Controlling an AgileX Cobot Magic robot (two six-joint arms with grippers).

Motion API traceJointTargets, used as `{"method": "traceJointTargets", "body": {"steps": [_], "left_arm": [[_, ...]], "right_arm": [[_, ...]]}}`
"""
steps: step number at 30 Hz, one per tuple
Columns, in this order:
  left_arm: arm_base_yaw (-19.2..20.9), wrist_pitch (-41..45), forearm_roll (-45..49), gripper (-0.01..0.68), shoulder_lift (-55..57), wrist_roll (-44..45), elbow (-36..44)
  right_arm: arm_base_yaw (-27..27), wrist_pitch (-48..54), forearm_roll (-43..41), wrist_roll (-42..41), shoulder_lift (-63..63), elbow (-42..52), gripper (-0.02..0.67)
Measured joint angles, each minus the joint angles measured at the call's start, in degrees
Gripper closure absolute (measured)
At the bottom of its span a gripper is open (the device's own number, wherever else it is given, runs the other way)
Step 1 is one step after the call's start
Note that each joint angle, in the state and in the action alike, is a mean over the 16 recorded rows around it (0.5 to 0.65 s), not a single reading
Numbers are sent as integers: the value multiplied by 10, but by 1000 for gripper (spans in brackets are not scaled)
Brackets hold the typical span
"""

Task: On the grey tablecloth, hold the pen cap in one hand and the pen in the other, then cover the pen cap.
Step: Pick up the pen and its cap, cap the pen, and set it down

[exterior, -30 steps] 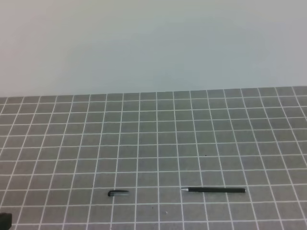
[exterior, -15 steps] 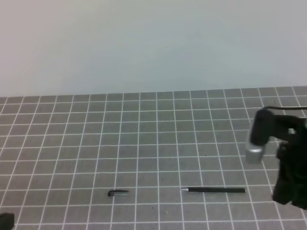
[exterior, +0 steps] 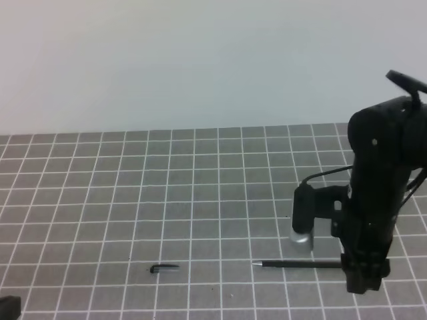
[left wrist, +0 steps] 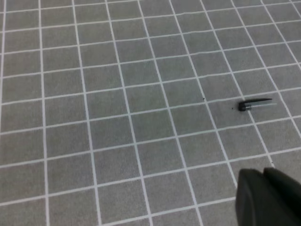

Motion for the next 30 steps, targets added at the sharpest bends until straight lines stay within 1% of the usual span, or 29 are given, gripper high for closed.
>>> {"method": "traceJointTargets", "body": {"steps": [3, 7, 19, 30], "left_arm": [[0, 0, -1, 675, 0, 0, 0], [0, -1, -1, 675, 0, 0, 0], [0, -6, -4, 675, 0, 1, 4], [0, -19, -7, 675, 0, 4, 11]], "right_arm": [[6, -25, -15, -6, 17, -2, 258], [10, -59, -26, -13, 37, -4, 246], [11, -106, -49, -6, 90, -17, 243], [11, -131, -62, -8, 105, -27, 250]]}}
